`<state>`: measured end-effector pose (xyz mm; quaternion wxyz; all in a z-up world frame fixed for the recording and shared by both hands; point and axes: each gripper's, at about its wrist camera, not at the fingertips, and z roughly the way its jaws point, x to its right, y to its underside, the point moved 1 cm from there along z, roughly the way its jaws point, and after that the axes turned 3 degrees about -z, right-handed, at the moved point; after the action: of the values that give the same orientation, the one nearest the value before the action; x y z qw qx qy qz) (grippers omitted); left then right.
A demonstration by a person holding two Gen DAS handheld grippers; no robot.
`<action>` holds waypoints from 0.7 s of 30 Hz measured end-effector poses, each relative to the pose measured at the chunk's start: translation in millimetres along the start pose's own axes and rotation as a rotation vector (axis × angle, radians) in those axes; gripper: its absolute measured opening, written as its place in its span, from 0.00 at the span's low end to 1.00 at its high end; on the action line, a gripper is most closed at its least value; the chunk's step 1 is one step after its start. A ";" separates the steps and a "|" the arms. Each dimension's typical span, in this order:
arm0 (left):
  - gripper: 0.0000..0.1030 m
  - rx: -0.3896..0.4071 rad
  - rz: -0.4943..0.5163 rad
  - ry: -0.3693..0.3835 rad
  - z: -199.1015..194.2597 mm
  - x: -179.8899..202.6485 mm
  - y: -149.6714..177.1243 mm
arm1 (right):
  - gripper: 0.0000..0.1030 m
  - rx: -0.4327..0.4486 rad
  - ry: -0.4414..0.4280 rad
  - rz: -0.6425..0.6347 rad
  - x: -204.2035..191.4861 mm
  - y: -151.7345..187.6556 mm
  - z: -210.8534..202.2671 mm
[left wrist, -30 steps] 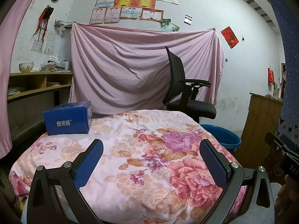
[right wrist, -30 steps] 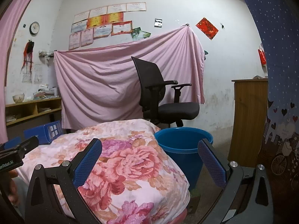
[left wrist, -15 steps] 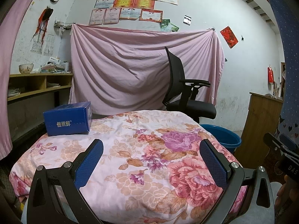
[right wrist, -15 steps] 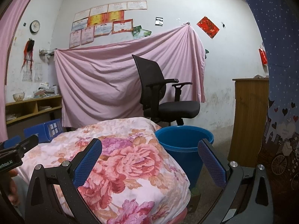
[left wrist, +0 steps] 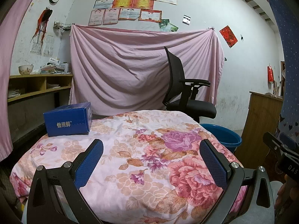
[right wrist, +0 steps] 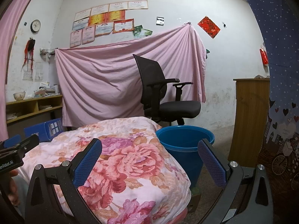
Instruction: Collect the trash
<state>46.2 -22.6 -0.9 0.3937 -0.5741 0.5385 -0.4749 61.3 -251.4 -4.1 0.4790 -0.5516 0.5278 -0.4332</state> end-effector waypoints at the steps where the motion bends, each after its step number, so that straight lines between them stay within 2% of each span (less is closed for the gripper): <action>1: 0.98 0.000 0.001 0.000 0.0 -0.4 0.1 | 1.00 0.000 0.000 0.000 -0.1 0.1 -0.1; 21: 0.98 0.001 0.007 0.002 0.0 -1.6 0.4 | 1.00 -0.001 0.000 0.001 -0.5 -0.7 -0.3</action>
<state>46.2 -21.1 -1.4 0.3952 -0.5716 0.5406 -0.4741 61.1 -251.0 -3.4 0.4787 -0.5517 0.5283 -0.4329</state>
